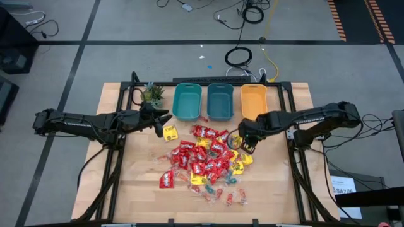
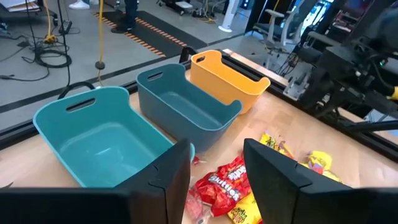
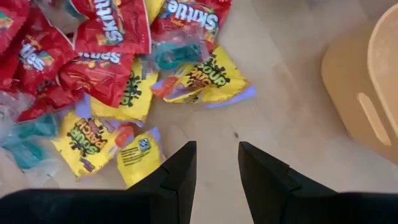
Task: Sort candy
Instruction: Put the yellow candy into the blue bin
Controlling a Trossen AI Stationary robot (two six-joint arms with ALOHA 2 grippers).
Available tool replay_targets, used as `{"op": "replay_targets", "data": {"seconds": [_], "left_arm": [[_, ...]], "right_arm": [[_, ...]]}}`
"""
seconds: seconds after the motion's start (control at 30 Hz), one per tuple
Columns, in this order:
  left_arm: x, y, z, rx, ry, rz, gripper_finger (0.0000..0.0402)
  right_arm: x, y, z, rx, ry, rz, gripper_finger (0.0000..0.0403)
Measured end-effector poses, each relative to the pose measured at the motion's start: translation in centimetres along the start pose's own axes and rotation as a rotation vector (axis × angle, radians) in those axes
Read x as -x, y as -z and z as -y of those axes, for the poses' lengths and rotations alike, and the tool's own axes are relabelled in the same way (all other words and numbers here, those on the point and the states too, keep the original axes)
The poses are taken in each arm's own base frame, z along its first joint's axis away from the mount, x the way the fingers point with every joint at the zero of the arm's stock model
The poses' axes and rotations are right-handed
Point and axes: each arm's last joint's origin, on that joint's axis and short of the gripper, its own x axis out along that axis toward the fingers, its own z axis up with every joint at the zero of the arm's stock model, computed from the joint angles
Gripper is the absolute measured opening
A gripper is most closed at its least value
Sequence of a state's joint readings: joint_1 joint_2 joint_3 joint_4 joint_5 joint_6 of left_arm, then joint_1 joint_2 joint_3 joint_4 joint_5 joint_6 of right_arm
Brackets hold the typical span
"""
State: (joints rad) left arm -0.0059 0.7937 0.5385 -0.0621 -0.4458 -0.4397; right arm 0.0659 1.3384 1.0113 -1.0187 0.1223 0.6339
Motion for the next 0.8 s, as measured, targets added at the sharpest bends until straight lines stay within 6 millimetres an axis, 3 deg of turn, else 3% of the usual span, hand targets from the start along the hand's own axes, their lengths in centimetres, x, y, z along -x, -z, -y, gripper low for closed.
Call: {"op": "replay_targets", "data": {"seconds": [0.27,0.6,0.8], "left_arm": [[0.0,0.0,0.0,0.001,0.001,0.003,0.016],[0.0,0.0,0.1,-0.001,0.034,-0.015,0.016],[0.0,0.0,0.1,-0.071,0.036,-0.014,0.016]], "right_arm": [[0.5,0.8,-1.5,-0.209,-0.008,0.039,0.0112],[0.6,0.2,-1.9,-0.405,-0.008,0.156,0.0112],[0.6,0.2,-1.8,-0.477,0.012,0.183,0.0156]]}}
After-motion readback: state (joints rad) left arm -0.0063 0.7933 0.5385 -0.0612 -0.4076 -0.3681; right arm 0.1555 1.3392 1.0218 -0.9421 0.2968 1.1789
